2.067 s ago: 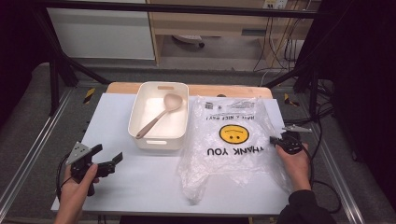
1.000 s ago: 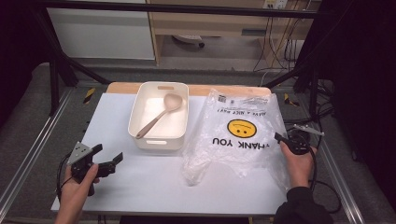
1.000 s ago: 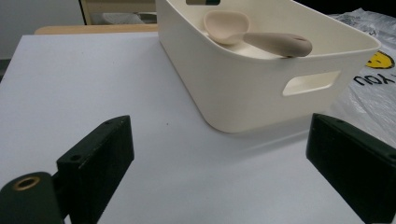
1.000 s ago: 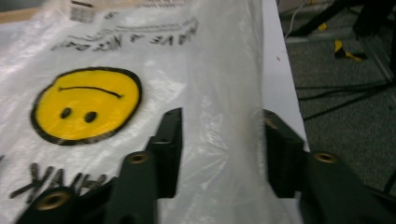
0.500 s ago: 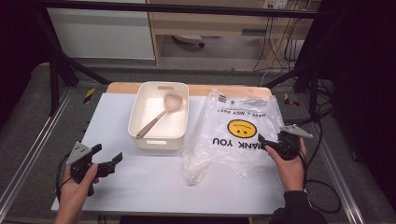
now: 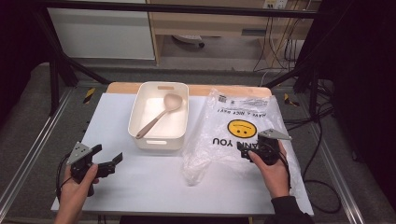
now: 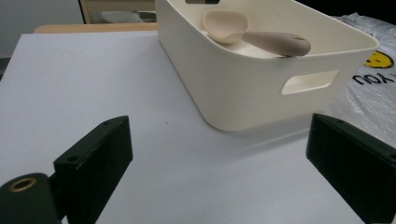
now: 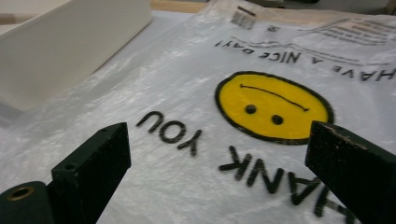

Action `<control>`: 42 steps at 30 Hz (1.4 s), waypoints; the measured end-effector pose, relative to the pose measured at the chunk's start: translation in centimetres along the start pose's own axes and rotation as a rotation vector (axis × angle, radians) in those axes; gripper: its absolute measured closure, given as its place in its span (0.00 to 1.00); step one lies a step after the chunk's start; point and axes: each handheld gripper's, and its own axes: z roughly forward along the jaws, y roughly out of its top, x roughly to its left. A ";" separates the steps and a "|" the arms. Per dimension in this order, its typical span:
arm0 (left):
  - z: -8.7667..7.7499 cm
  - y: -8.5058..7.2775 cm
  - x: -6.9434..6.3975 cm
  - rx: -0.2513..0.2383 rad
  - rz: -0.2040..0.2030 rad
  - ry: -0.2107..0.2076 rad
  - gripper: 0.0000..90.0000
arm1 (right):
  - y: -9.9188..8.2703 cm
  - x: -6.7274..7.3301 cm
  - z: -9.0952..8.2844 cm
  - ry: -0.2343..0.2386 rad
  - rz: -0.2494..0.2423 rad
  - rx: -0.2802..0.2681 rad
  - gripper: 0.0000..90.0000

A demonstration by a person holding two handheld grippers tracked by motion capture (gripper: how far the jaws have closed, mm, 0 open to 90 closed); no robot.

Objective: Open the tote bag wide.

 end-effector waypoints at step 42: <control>0.1 -0.2 0.0 0.026 0.008 0.005 0.07 | -3.5 15.8 3.8 0.343 -0.329 0.199 0.07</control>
